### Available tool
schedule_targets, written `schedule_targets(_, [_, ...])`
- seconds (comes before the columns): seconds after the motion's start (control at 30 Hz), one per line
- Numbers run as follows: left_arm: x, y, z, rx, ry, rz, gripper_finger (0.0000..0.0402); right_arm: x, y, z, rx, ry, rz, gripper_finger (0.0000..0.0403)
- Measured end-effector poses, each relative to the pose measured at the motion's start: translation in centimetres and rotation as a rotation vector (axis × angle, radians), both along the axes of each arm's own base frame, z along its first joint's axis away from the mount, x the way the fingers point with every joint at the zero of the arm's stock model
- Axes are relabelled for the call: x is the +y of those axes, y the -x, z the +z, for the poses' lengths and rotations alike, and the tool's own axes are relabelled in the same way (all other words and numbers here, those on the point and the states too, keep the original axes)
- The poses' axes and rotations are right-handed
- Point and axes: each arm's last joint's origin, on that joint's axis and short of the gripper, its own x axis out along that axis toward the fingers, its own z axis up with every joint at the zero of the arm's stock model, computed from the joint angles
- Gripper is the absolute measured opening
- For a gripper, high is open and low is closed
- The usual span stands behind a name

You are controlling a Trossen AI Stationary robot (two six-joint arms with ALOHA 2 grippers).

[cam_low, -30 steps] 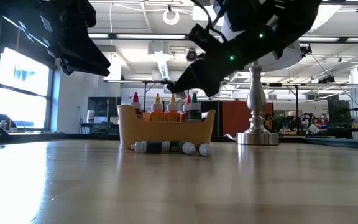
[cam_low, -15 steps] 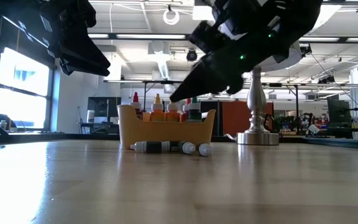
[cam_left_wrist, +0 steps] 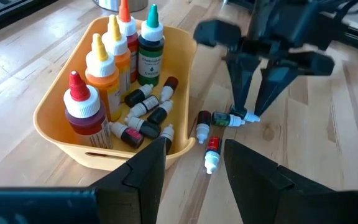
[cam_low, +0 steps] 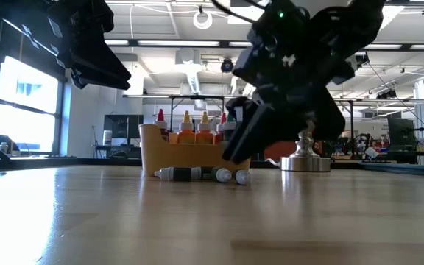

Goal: Pick & Place food coloring
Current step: Put the small green food coloring bottle into the yellow bin

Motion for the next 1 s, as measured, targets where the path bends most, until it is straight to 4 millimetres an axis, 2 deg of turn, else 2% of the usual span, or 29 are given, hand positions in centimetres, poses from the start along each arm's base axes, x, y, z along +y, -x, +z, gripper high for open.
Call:
schedule_targets(0.17, [0.0, 0.0, 0.0, -0.001, -0.001, 0.001, 0.0161, -0.5, -0.3, -1.4, 0.033, -0.009, 0.024, 0.0131])
schedule_targets(0.47, [0.0, 0.0, 0.0, 0.0, -0.002, 0.0, 0.0161, -0.8, 0.2, -1.7, 0.092, -0.017, 0.037, 0.0131])
schedule_targets(0.67, [0.0, 0.0, 0.0, 0.001, -0.003, 0.001, 0.0161, -0.8, 0.1, -1.6, 0.095, -0.026, -0.123, 0.0131])
schedule_targets(0.83, [0.0, 0.0, 0.0, 0.002, -0.003, 0.002, 0.0161, 0.0, 0.4, 0.0, 0.053, -0.028, -0.221, 0.0131])
schedule_targets(1.0, [0.0, 0.0, 0.0, 0.002, -0.004, 0.002, 0.0161, 0.4, 1.2, 3.3, -0.007, -0.193, -0.42, 0.0131])
